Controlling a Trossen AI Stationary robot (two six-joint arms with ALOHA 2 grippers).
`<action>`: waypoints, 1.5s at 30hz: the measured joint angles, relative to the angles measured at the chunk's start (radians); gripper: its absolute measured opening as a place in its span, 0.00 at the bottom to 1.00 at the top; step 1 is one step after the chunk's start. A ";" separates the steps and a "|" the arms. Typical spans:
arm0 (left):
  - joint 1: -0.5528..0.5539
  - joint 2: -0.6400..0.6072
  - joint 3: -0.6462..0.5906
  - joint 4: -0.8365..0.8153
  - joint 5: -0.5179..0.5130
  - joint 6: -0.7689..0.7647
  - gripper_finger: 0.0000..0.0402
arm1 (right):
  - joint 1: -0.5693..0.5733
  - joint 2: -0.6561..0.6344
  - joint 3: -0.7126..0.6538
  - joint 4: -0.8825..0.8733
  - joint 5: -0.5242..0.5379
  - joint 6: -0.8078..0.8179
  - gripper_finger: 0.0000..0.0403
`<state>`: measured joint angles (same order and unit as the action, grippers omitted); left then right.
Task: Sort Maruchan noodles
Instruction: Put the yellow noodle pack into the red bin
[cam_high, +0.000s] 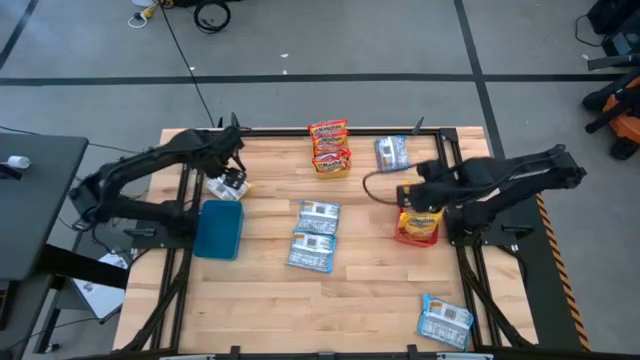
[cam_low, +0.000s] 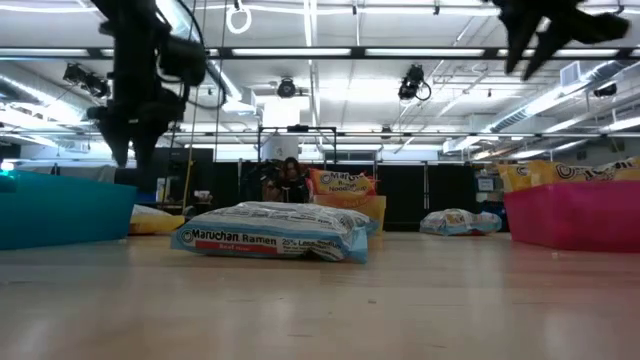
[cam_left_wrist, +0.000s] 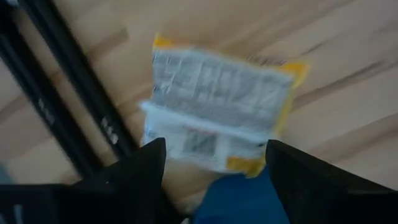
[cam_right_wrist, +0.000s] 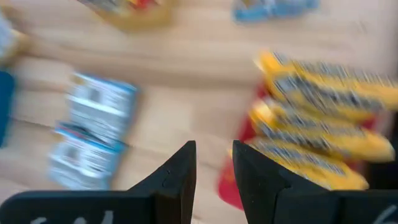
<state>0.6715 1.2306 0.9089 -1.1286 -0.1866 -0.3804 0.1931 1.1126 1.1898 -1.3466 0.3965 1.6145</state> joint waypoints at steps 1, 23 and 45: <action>0.007 0.028 0.000 -0.018 -0.001 0.010 0.69 | -0.012 0.000 0.025 0.011 0.016 -0.039 0.27; -0.002 0.393 0.000 0.409 0.178 -0.063 0.64 | -0.281 0.000 0.138 0.151 -0.093 -0.716 0.27; -0.157 0.285 -0.081 0.486 0.004 0.921 0.64 | -0.266 0.000 0.138 0.151 -0.076 -0.690 0.27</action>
<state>0.5141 1.5155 0.8284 -0.6429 -0.1825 0.5408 -0.0732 1.1126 1.3277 -1.1959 0.3205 0.9241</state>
